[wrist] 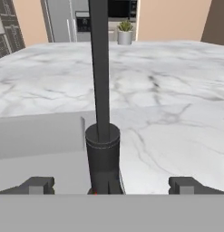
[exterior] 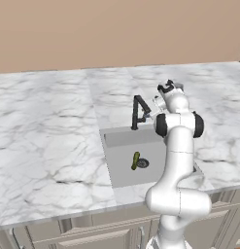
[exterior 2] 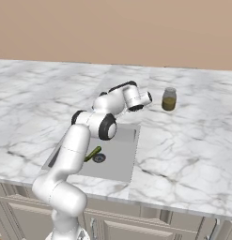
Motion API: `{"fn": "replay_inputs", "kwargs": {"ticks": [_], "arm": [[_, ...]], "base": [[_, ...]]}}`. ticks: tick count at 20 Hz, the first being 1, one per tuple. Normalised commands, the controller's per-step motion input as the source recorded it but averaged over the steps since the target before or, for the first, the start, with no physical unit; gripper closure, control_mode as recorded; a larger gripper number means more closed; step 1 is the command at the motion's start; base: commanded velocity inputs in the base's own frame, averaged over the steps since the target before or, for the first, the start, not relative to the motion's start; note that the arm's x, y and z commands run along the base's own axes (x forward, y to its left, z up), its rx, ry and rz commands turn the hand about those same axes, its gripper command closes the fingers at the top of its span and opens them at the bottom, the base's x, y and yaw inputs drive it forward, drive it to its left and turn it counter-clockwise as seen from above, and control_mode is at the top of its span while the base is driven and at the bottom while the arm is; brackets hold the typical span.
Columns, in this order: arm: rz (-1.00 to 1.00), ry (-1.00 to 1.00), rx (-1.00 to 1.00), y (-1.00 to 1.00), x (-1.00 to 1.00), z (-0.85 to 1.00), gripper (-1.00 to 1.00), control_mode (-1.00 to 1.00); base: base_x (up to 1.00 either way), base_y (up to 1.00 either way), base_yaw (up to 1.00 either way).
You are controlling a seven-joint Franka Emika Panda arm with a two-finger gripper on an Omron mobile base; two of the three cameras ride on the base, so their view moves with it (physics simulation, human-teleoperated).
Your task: Turn on the sink faucet. Then move the squash from the counter to the sink. Turn off the sink. Move the vegetable from the sink to the pot next to the stove. Finally move the pot to the rear left burner.
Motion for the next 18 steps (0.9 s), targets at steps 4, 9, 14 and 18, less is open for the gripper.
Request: {"fn": "replay_inputs", "kwargs": {"ticks": [4,9,14,18], "arm": [[0.0,0.0,0.0,-0.13,0.0,0.0,-1.0,-1.0],[0.0,0.0,0.0,-0.27,0.0,0.0,-1.0,-1.0],[0.0,-0.02,0.0,-0.27,0.0,0.0,-1.0,-1.0],[0.0,-0.04,0.0,-0.06,-0.23,0.0,-1.0,-1.0]], "base": [[0.0,0.0,0.0],[0.0,0.0,0.0],[0.0,0.0,0.0],[0.0,0.0,0.0]]}}
